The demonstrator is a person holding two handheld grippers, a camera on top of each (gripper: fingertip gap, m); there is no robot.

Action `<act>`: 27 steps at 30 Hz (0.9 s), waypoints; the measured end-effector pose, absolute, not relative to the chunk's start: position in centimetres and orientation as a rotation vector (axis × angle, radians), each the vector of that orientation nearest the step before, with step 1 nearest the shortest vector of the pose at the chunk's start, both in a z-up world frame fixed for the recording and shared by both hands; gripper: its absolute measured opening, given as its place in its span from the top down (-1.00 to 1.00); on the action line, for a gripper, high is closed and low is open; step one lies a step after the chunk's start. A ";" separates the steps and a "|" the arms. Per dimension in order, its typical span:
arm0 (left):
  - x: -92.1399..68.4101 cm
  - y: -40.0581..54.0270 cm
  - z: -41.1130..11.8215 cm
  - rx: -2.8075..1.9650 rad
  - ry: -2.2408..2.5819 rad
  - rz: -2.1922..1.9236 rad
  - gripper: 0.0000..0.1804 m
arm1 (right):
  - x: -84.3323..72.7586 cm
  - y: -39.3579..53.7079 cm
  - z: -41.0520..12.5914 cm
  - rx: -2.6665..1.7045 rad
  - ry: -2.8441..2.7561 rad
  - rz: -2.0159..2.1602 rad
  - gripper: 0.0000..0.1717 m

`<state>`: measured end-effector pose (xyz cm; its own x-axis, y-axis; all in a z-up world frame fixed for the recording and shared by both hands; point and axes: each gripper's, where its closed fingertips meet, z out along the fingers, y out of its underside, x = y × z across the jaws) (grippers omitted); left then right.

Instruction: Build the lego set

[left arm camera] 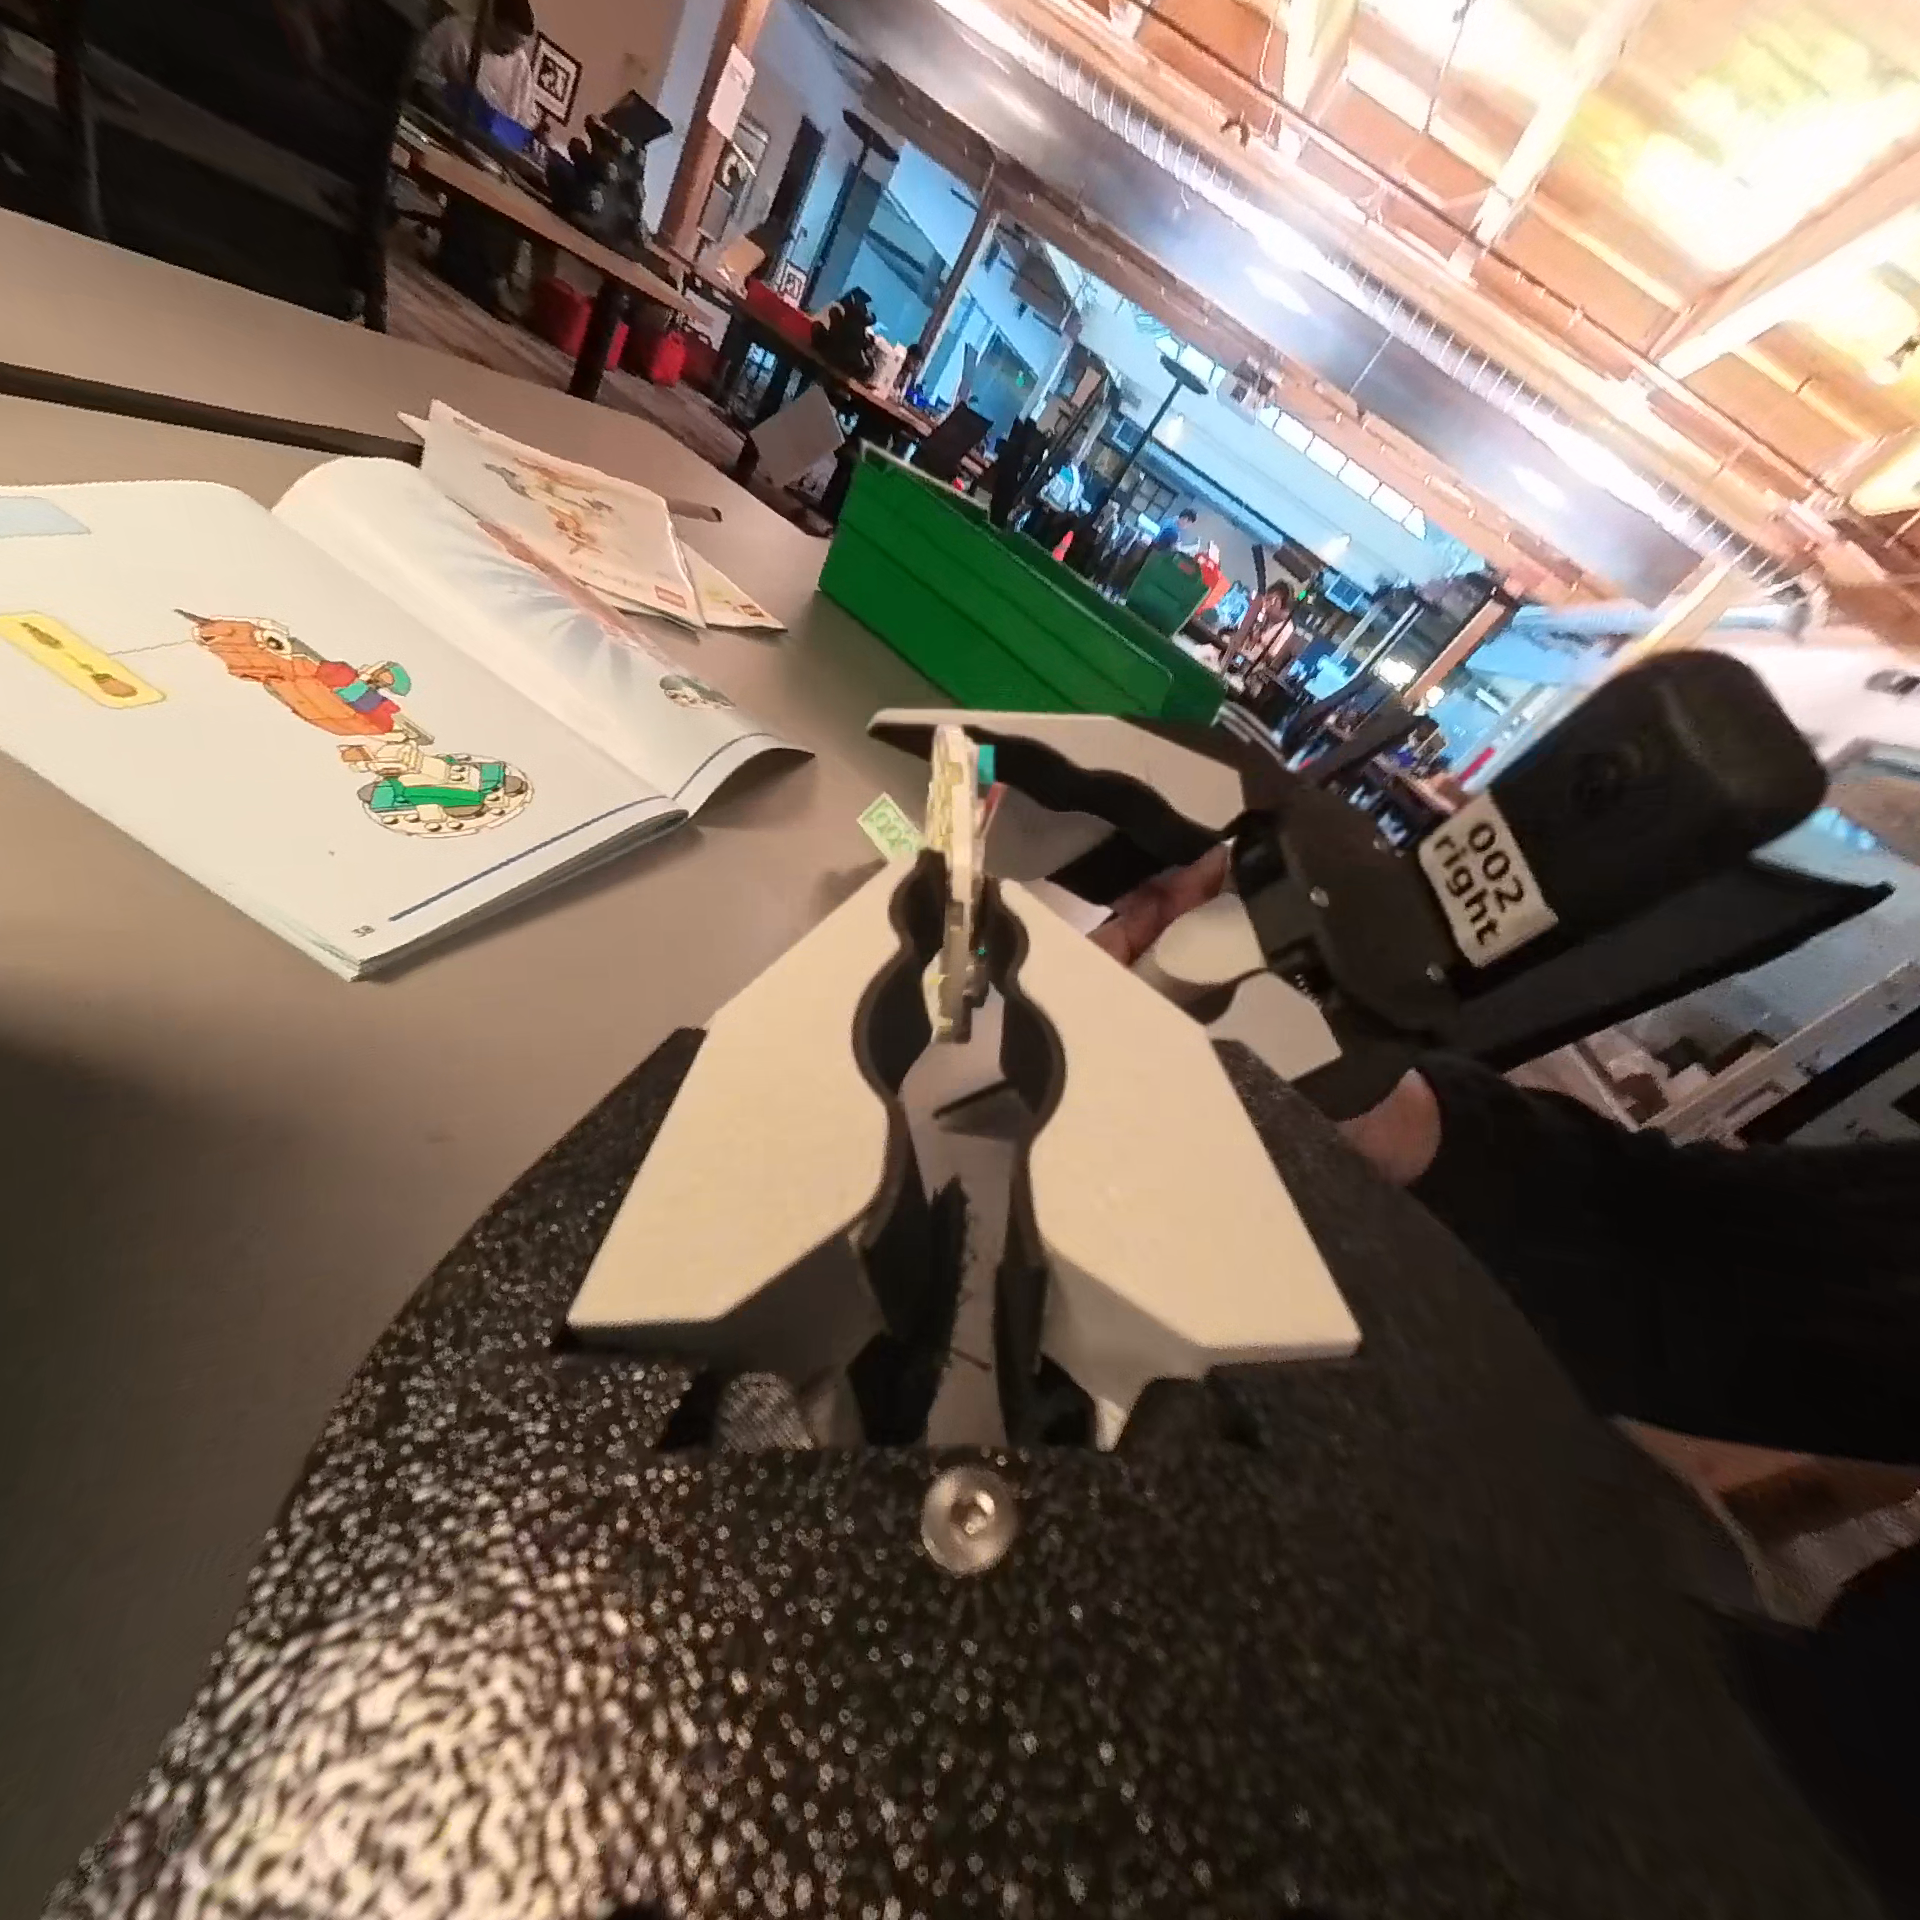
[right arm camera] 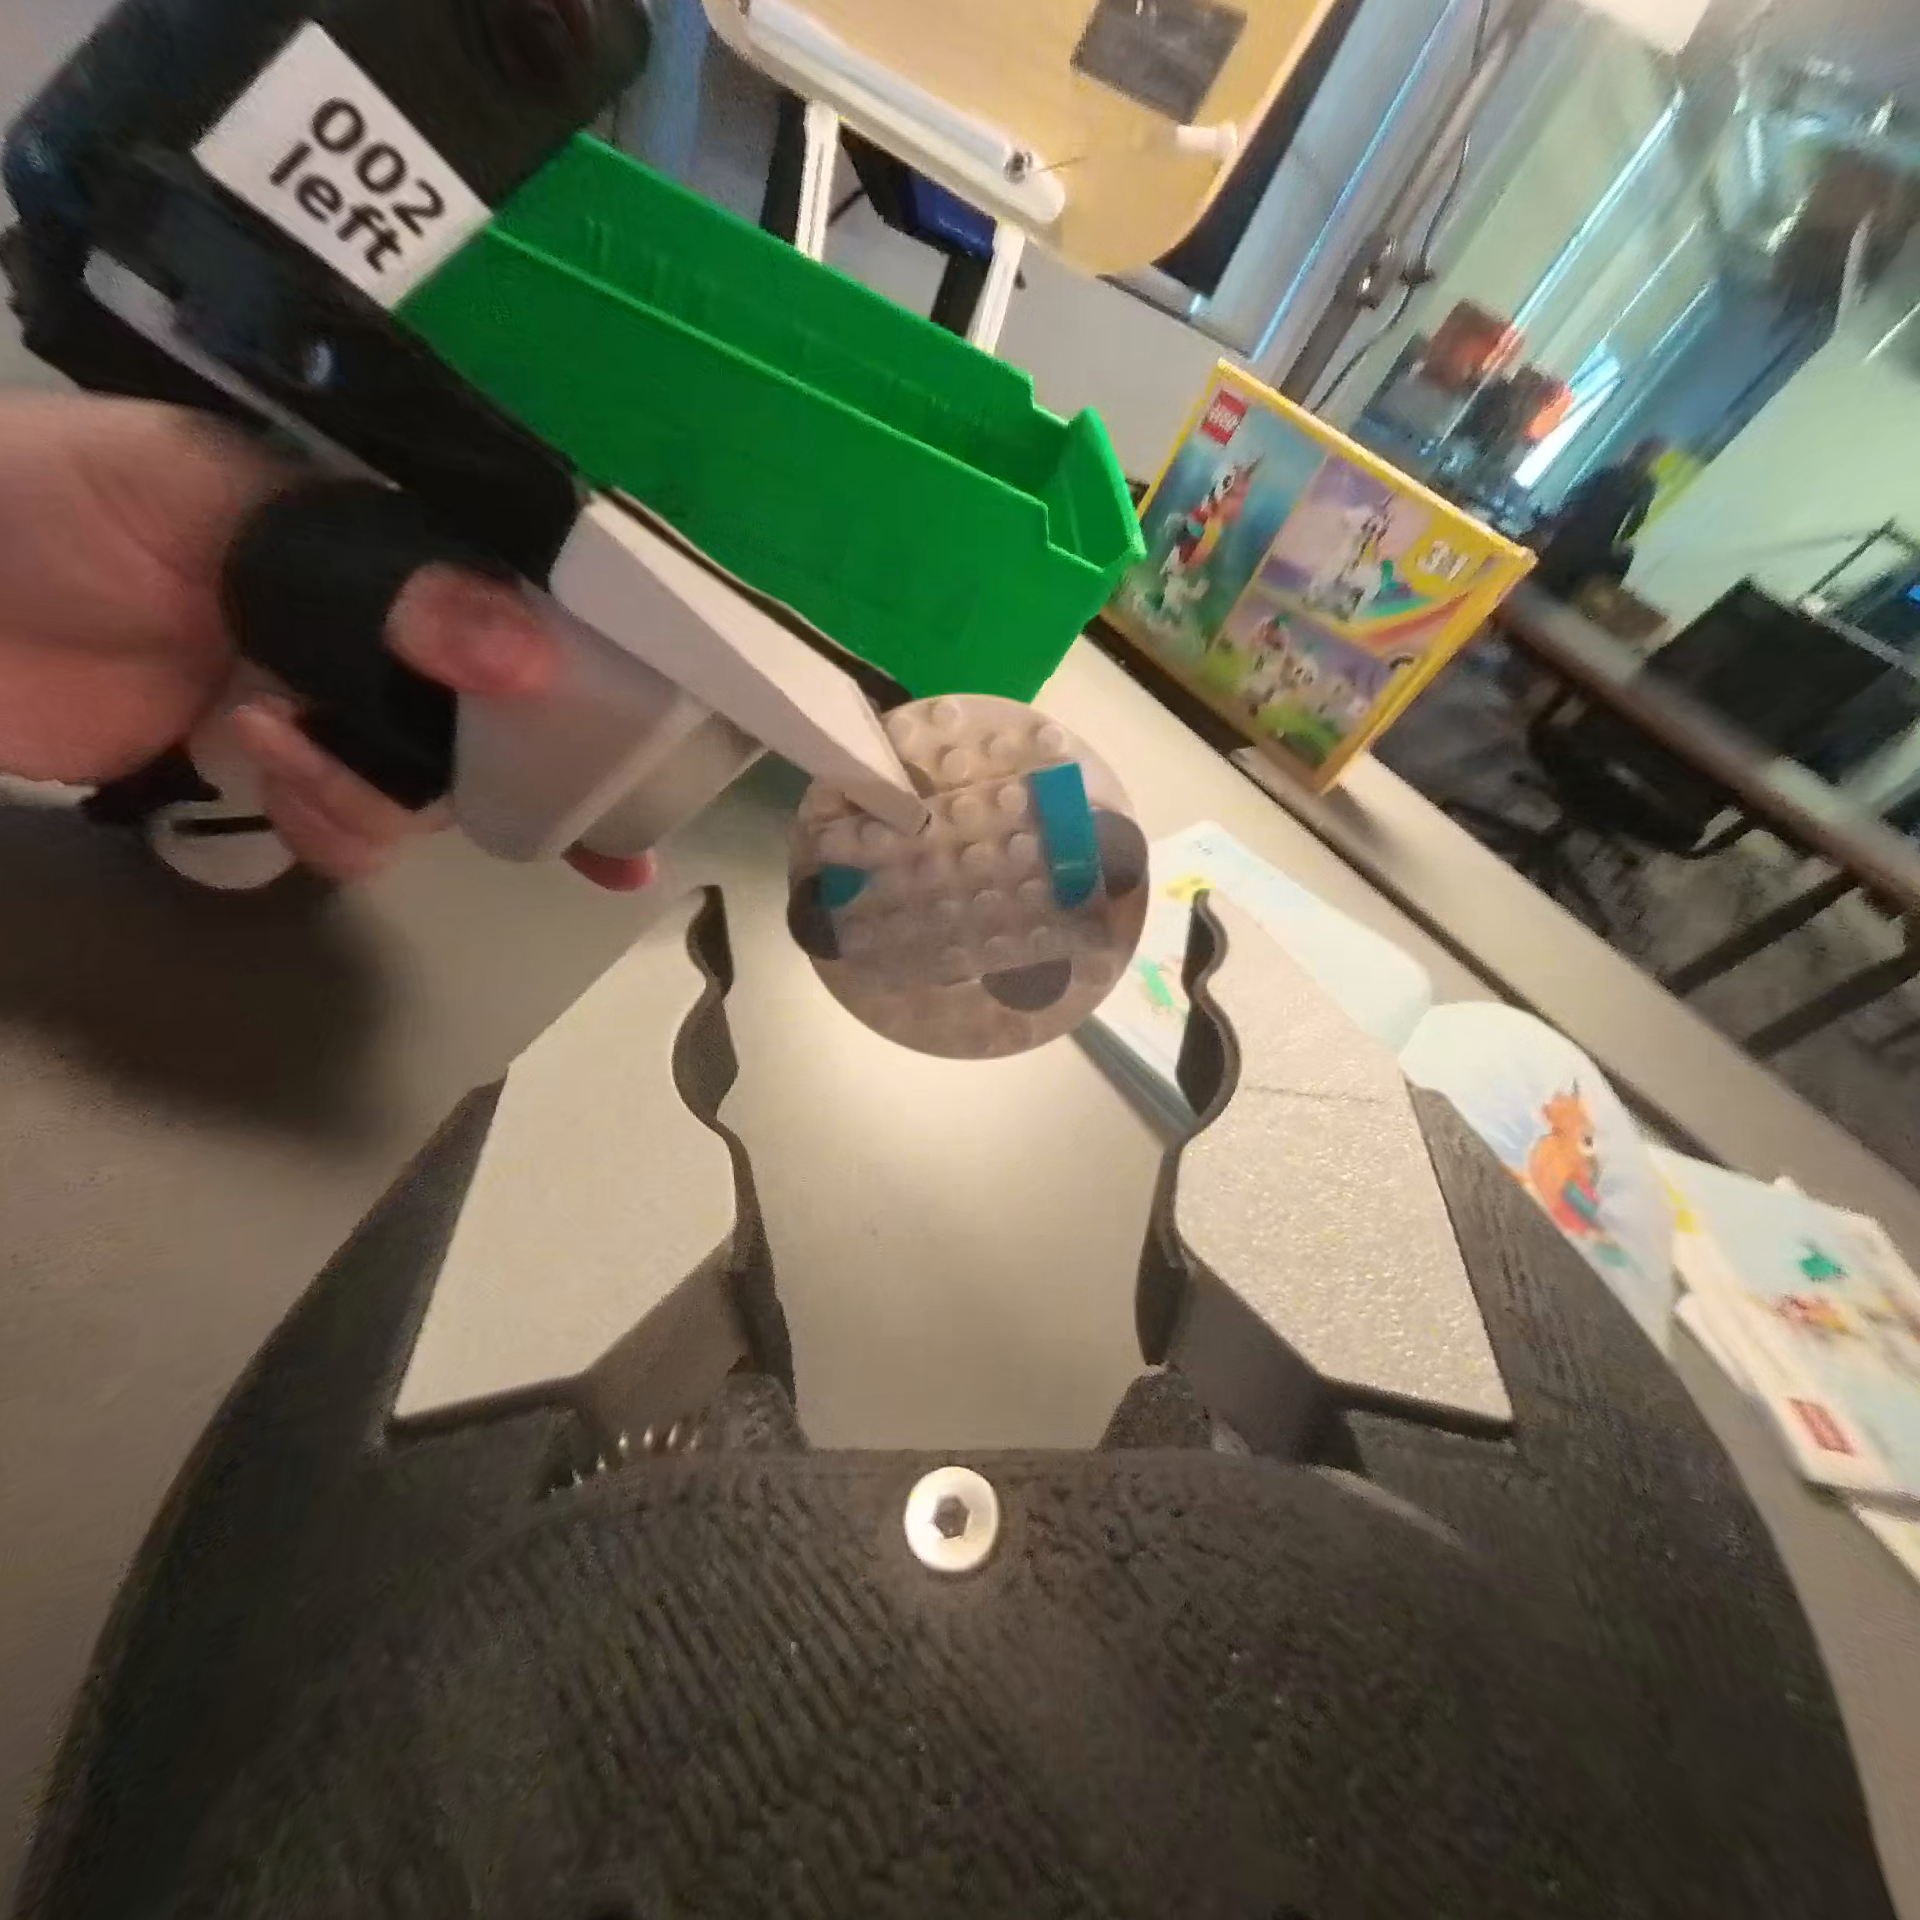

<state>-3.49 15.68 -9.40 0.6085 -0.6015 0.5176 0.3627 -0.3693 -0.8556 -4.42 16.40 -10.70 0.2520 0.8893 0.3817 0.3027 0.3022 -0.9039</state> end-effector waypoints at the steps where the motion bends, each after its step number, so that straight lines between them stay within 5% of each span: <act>1: -3.2 15.6 -9.5 -1.671 0.224 -1.015 0.96 | -4.4 16.4 -10.7 -1.265 -1.292 0.614 0.06; 4: -2.6 15.3 -9.9 -1.693 0.289 -0.974 0.96 | -4.3 16.4 -11.0 -1.301 -1.293 0.669 0.21; 16: -1.9 14.7 -11.6 -1.731 0.639 -0.591 0.95 | -3.2 15.6 -12.5 -1.327 -1.485 0.759 0.28; 17: -2.0 14.6 -11.9 -1.728 0.696 -0.519 0.97 | -2.9 15.8 -12.5 -1.323 -1.494 0.753 0.37; 18: -2.4 14.7 -12.1 -1.714 0.746 -0.433 0.98 | -2.5 16.2 -12.6 -1.308 -1.508 0.716 0.76; 19: -2.2 14.6 -11.9 -1.709 0.740 -0.444 0.98 | -2.4 16.1 -12.7 -1.267 -1.529 0.686 0.77; 24: -2.0 14.6 -11.2 -1.714 0.626 -0.624 0.98 | -3.0 15.7 -13.6 -1.242 -1.571 0.608 0.47; 27: -2.3 14.9 -11.6 -1.752 0.589 -0.660 0.98 | -3.1 16.1 -14.3 -1.242 -1.589 0.544 0.46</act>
